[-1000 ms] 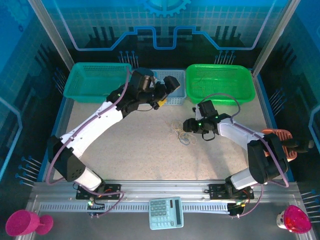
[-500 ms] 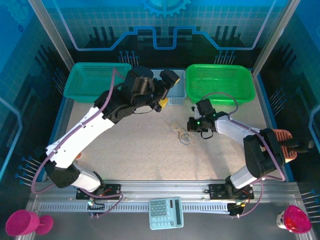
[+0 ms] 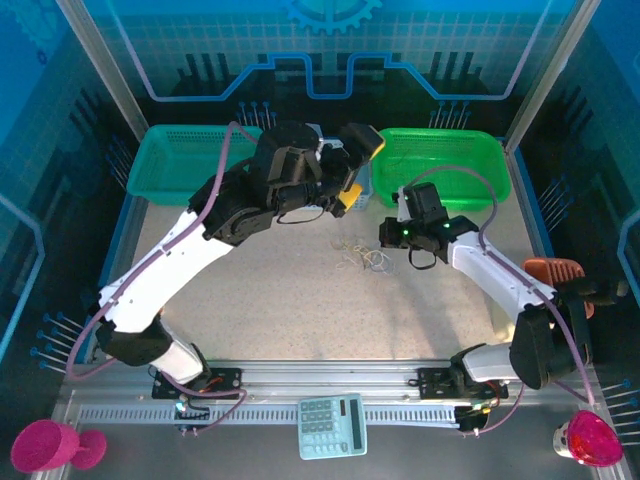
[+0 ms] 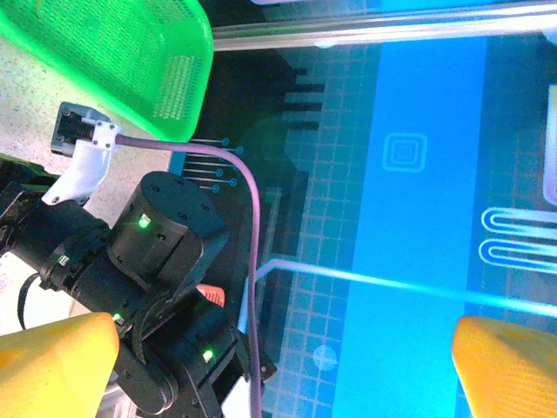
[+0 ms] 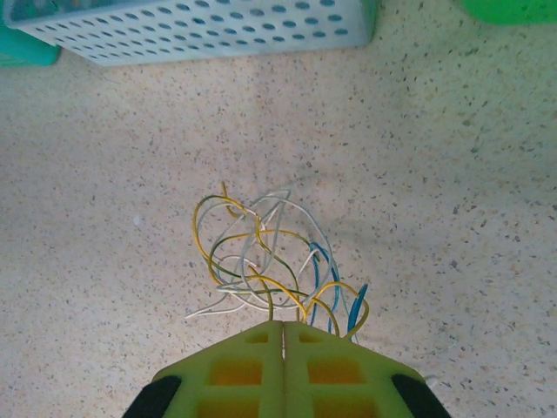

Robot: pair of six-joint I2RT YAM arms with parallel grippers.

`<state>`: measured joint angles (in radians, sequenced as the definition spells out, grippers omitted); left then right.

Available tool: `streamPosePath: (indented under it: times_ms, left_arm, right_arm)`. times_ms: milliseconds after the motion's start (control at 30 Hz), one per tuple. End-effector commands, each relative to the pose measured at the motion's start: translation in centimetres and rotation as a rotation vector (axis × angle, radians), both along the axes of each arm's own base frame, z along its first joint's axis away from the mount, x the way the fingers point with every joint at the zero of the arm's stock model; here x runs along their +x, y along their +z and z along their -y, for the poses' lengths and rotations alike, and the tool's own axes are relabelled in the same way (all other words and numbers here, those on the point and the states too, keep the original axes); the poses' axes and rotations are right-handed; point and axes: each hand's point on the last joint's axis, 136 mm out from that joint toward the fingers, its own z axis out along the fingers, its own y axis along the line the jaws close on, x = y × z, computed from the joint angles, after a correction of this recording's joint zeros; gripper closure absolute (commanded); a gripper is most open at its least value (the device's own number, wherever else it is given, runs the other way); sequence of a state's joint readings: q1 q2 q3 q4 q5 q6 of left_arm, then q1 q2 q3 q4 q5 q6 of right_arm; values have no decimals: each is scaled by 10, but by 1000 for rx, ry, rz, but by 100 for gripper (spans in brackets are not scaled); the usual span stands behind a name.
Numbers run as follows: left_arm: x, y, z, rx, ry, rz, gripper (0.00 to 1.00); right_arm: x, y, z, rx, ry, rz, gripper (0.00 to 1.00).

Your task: Untangle the cables

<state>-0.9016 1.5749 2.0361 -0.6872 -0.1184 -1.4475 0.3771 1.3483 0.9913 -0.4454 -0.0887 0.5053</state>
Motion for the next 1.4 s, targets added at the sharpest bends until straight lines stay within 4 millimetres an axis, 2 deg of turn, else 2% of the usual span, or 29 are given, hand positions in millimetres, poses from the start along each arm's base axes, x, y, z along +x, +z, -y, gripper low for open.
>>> streamPosePath:
  times_ms: [0, 400, 500, 600, 700, 867, 1100, 1233, 1367]
  left_arm:
    - [-3, 13, 1, 20, -11, 56, 1]
    - [-4, 17, 2, -4, -9, 82, 1]
    - [-2, 9, -7, 20, 23, 54, 1]
    - [3, 0, -6, -2, 36, 85, 1]
    - [11, -22, -14, 17, 72, 76, 1]
    - [26, -70, -35, 100, 127, 62, 1]
    - [47, -120, -64, 77, 145, 248, 1]
    - [53, -164, -64, 158, 29, 292, 1]
    - [51, -195, -48, 378, -184, 453, 1]
  right_arm:
    - [-1, 23, 2, 16, -12, 27, 100]
    - [1, 81, 0, 129, -34, 144, 100]
    - [1, 91, 1, 155, -38, 160, 100]
    - [1, 101, 0, 186, -34, 176, 100]
    - [2, 113, -3, 220, -29, 197, 100]
    - [1, 126, -6, 249, -14, 215, 100]
    - [-1, 132, -13, 277, 20, 215, 100]
    - [0, 132, -17, 285, 43, 214, 100]
    - [1, 130, -22, 298, 64, 206, 100]
